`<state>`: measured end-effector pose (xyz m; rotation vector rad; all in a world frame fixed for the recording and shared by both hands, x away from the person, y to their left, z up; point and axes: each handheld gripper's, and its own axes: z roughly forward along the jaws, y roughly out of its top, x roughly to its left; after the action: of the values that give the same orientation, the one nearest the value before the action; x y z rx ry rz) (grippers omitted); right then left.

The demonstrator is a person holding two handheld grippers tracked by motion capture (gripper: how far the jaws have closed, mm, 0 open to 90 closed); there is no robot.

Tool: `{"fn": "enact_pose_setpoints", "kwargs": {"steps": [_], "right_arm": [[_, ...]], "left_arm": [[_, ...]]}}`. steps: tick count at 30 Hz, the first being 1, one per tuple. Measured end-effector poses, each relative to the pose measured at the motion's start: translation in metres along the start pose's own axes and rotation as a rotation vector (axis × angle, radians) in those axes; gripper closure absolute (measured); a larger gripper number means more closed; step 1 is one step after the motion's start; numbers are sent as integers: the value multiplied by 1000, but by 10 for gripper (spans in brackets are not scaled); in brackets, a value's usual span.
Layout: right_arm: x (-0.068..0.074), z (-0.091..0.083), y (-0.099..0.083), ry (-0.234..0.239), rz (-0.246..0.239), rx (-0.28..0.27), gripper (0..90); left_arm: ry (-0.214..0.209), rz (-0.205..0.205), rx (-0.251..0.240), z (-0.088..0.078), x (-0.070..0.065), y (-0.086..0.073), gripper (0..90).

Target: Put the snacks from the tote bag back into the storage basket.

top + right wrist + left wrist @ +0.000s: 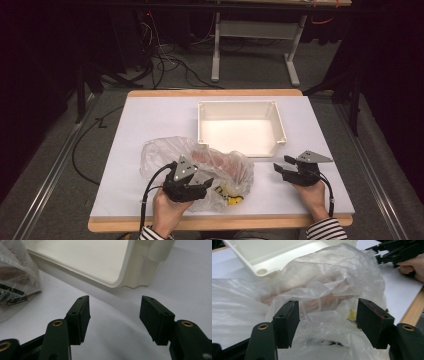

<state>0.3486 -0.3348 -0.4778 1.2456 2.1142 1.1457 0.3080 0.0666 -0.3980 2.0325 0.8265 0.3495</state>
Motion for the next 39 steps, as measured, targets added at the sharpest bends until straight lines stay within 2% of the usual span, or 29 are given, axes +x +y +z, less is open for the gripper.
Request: {"fn": "enact_pose_setpoints", "kwargs": {"steps": [3, 6, 7, 11, 12, 13, 14, 15, 17, 18, 19, 20, 21, 22, 23, 24, 25, 26, 30, 32, 39], "right_arm": [[0, -1, 0, 8, -17, -6, 437], [3, -3, 0, 11, -31, -21, 446], [3, -3, 0, 11, -31, -21, 446], [10, -8, 0, 60, -27, -40, 454], [17, -11, 2, 91, -44, -49, 453], [17, -11, 2, 91, -44, -49, 453], [25, -14, 5, 123, -67, -53, 448], [25, -14, 5, 123, -67, -53, 448], [33, -15, 7, 162, -85, -55, 439], [41, -14, 9, 192, -98, -55, 431], [41, -14, 9, 192, -98, -55, 431], [48, -12, 10, 222, -113, -53, 421], [48, -12, 10, 222, -113, -53, 421], [55, -9, 12, 245, -122, -51, 410], [55, -9, 12, 245, -122, -51, 410], [61, -6, 13, 263, -126, -42, 399], [61, -6, 13, 263, -126, -42, 399], [68, -2, 14, 285, -124, -35, 390], [78, 4, 17, 306, -138, -36, 380], [84, 10, 18, 313, -140, -24, 370], [87, 19, 16, 322, -144, 24, 348]], "left_arm": [[24, -8, 12, -1, 9, -3, 355], [49, -53, 35, 4, 24, -12, 349], [49, -53, 35, 4, 24, -12, 350], [70, -84, 65, 13, 35, -23, 350], [79, -102, 75, 18, 40, -27, 352], [79, -102, 75, 18, 40, -27, 352], [78, -123, 79, 23, 43, -32, 353], [78, -123, 79, 23, 43, -32, 354], [76, -132, 83, 27, 45, -35, 354], [80, -133, 86, 31, 46, -36, 355], [80, -133, 86, 31, 46, -36, 356], [84, -129, 89, 35, 46, -37, 358], [84, -129, 89, 35, 46, -37, 367], [90, -117, 83, 38, 46, -39, 382], [90, -117, 83, 38, 46, -39, 399], [96, -115, 81, 41, 47, -42, 409], [96, -115, 81, 41, 47, -42, 420], [86, -125, 84, 45, 48, -44, 439], [82, -125, 108, 50, 49, -47, 500], [60, -118, 129, 54, 48, -49, 581], [11, -89, 152, 60, 44, -50, 751]]}}
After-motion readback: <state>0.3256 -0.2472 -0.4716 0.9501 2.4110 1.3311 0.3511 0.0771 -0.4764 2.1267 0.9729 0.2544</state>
